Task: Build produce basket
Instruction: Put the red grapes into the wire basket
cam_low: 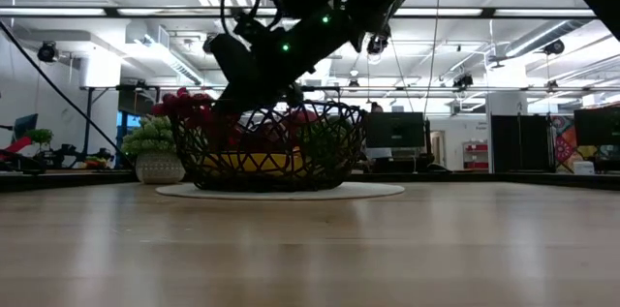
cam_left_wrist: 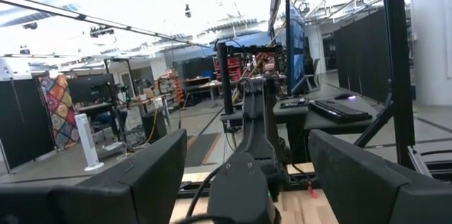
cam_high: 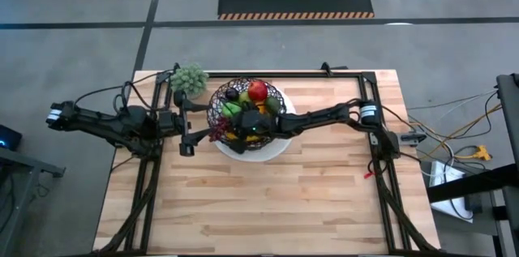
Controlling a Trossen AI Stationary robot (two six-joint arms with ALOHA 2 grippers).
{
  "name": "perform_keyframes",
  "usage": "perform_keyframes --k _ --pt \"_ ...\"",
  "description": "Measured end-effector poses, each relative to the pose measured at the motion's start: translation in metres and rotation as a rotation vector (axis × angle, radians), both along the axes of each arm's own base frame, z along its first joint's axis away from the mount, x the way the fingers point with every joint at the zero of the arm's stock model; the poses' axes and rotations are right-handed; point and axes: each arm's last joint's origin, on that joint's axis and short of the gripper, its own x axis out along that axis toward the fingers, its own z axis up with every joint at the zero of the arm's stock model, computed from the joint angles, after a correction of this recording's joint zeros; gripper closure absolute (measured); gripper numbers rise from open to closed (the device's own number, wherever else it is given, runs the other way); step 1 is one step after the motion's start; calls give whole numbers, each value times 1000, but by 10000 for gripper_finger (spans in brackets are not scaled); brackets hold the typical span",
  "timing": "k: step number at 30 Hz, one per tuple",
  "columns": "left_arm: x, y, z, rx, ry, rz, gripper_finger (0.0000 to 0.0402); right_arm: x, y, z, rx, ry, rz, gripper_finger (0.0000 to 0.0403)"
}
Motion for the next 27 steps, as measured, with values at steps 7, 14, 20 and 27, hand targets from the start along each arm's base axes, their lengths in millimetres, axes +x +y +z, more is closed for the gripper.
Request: perform_keyframes --k 7,14,20,27 --pt "0 0 -1 -5 2 -2 123 -15 -3 29 -34 33 -75 272" --pt "4 -1 -15 -46 126 -16 123 -38 1 59 -88 136 -54 239" --pt "14 -4 -47 -237 396 -31 123 -74 20 89 -130 200 7 250" --pt "9 -15 -69 -387 829 16 158 -122 39 104 -120 115 47 278"
